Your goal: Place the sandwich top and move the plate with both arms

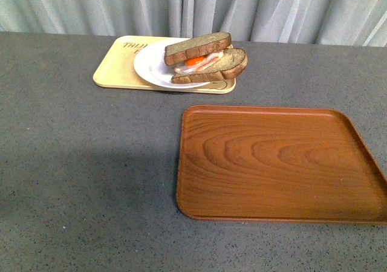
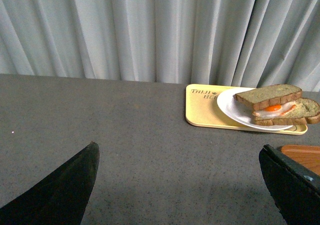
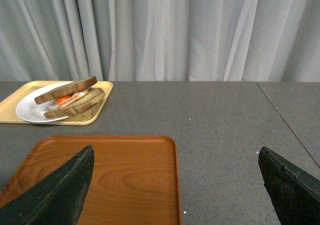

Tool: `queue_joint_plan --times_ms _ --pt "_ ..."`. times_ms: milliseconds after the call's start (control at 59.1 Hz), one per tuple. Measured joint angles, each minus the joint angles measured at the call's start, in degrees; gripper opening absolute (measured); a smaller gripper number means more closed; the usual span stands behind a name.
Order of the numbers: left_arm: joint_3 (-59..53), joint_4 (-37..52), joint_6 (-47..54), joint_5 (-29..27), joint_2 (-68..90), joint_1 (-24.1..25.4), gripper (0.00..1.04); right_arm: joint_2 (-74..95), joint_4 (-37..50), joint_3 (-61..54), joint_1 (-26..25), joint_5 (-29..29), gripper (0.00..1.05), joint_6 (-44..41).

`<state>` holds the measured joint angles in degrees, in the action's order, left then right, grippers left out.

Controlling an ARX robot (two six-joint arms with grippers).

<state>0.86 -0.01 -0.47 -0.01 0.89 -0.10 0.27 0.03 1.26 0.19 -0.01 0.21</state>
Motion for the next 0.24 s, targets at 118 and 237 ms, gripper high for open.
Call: queue_joint_plan --times_ms 118,237 --pt "0.0 0.0 0.0 0.0 0.0 0.0 0.96 0.0 0.0 0.0 0.0 0.0 0.96 0.0" --pt "0.0 0.0 0.0 0.0 0.0 0.0 0.96 0.0 0.0 0.0 0.0 0.0 0.96 0.0"
